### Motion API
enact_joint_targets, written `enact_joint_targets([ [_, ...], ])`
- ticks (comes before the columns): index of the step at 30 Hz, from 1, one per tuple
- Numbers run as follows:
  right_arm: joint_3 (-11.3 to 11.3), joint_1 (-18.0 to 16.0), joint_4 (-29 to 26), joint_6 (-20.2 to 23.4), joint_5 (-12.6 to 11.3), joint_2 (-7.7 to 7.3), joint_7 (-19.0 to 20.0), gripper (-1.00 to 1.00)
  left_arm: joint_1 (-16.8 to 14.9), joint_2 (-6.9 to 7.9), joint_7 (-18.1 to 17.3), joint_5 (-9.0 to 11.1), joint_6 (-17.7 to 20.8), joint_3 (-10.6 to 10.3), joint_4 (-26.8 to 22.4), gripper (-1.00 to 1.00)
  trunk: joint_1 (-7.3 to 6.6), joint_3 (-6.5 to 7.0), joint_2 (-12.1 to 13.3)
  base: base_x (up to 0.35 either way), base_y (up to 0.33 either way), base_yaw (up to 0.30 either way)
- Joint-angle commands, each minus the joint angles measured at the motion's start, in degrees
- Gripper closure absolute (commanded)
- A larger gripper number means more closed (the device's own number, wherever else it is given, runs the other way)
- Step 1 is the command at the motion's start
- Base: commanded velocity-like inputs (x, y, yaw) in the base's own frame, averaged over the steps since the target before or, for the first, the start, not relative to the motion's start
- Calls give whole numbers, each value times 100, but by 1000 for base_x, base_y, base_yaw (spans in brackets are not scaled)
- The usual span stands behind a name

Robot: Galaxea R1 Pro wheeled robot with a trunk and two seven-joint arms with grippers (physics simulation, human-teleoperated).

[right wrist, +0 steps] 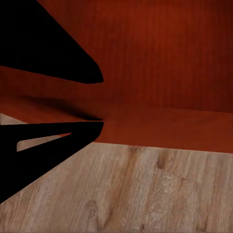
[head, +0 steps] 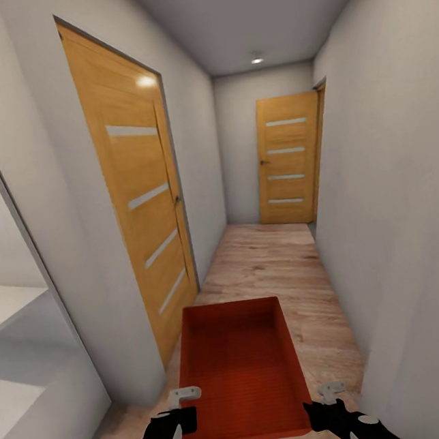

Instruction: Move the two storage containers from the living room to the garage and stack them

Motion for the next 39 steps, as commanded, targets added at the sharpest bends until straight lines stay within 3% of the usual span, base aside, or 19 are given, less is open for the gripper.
enact_joint_targets([
  [1, 40, -2, 2, -7, -73, -8, 10, 100, -6, -7, 17, -203, 41, 376, -31, 100, 6, -11, -11, 327, 2, 0],
  [28, 40, -2, -3, 0, -73, -8, 10, 100, -6, -7, 17, -209, 41, 378, -30, 100, 6, -11, -11, 327, 69, -56],
  [39, 40, -2, -3, 2, -73, -8, 10, 100, -6, -7, 17, -211, 41, 377, -30, 100, 6, -11, -11, 327, 101, -240],
])
